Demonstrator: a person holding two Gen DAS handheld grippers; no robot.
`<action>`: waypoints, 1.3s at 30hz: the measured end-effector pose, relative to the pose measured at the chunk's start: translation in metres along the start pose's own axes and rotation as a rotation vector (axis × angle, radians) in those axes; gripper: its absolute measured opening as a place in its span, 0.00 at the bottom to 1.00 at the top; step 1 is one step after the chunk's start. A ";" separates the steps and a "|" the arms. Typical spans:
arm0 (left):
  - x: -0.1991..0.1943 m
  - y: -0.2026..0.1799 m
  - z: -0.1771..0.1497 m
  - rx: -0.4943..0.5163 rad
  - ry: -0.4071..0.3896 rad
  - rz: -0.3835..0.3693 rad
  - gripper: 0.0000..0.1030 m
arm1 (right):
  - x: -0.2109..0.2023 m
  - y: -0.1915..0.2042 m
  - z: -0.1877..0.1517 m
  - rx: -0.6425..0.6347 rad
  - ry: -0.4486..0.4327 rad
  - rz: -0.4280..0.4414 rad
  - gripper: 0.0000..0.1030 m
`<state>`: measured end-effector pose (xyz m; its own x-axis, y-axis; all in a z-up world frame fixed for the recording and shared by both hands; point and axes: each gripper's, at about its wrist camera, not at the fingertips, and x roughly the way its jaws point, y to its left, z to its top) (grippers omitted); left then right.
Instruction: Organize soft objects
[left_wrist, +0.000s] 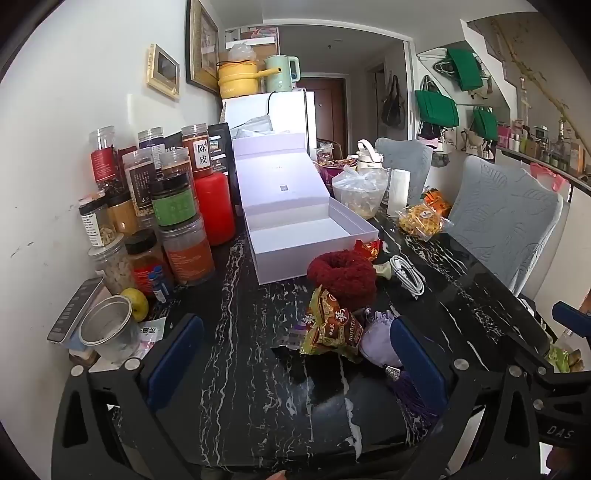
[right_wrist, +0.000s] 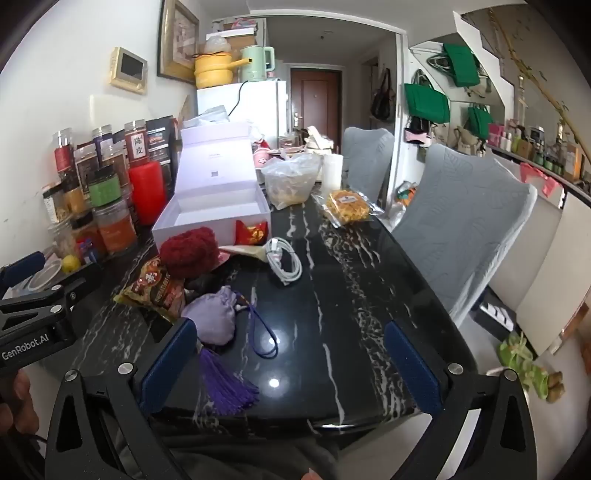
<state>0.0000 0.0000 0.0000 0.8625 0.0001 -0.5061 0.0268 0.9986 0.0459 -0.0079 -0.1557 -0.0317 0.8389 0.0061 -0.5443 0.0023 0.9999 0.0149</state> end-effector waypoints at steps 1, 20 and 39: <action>0.000 0.000 0.000 0.000 0.002 0.002 1.00 | 0.000 0.000 0.000 -0.002 -0.003 -0.002 1.00; 0.000 0.014 0.000 -0.038 0.012 -0.004 1.00 | 0.002 0.002 -0.001 -0.011 0.001 -0.001 1.00; 0.000 0.013 -0.002 -0.033 0.015 -0.008 1.00 | 0.003 0.005 -0.004 -0.019 -0.002 0.001 1.00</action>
<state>-0.0009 0.0133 -0.0012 0.8544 -0.0073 -0.5196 0.0169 0.9998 0.0137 -0.0079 -0.1503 -0.0363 0.8398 0.0068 -0.5428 -0.0084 1.0000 -0.0004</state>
